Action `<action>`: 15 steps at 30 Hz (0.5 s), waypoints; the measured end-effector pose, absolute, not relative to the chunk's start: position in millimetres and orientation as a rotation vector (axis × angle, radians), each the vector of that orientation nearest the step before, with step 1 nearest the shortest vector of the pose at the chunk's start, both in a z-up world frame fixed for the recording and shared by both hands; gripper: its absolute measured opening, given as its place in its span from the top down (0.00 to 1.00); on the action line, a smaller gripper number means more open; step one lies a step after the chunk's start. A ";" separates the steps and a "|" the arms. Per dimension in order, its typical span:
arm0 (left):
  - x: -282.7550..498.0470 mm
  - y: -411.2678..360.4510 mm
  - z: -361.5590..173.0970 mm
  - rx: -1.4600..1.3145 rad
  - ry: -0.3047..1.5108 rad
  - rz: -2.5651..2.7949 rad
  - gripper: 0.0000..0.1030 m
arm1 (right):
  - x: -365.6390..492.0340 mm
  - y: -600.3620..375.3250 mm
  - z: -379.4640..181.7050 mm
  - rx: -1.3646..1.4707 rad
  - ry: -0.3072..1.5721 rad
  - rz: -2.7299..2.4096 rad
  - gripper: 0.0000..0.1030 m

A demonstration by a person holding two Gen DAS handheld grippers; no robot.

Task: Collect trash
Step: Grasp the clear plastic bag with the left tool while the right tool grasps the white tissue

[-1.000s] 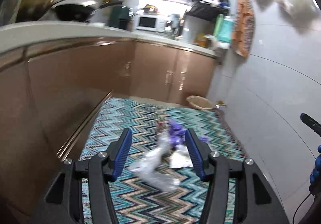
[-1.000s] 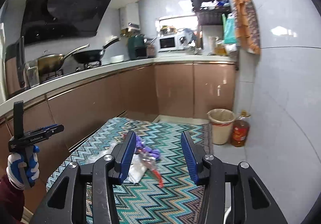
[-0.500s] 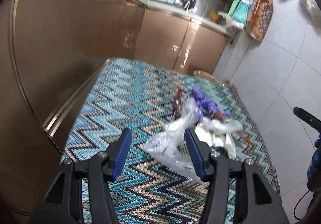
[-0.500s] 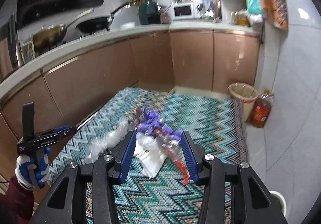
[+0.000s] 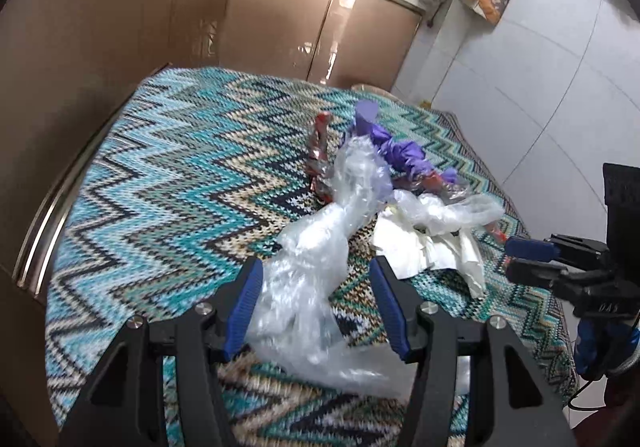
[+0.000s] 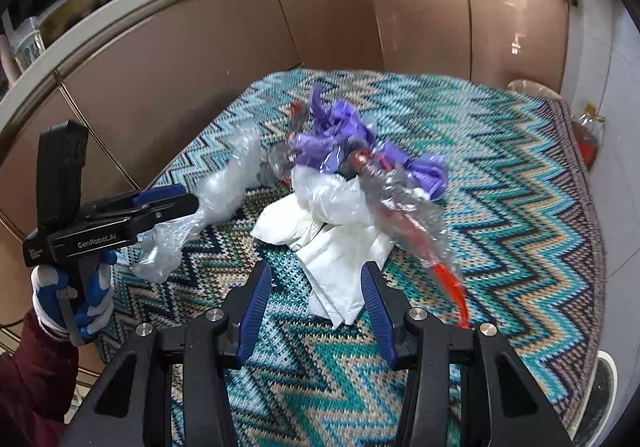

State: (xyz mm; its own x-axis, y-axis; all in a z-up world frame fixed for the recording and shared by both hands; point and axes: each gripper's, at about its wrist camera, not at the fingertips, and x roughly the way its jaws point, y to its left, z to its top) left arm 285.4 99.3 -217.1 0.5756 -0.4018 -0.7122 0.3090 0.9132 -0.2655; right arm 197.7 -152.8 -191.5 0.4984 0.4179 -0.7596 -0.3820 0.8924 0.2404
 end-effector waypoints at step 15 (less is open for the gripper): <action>297.1 98.0 -246.0 -0.124 0.896 -0.383 0.59 | 225.3 -156.5 -231.2 0.038 0.995 0.468 0.70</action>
State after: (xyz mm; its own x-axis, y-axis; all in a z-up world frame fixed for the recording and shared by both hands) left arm 297.1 98.0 -246.0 0.5623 -0.3760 -0.7365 0.2732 0.9251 -0.2636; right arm 225.3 -156.5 -231.2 0.4544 0.3957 -0.7981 -0.3618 0.9007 0.2406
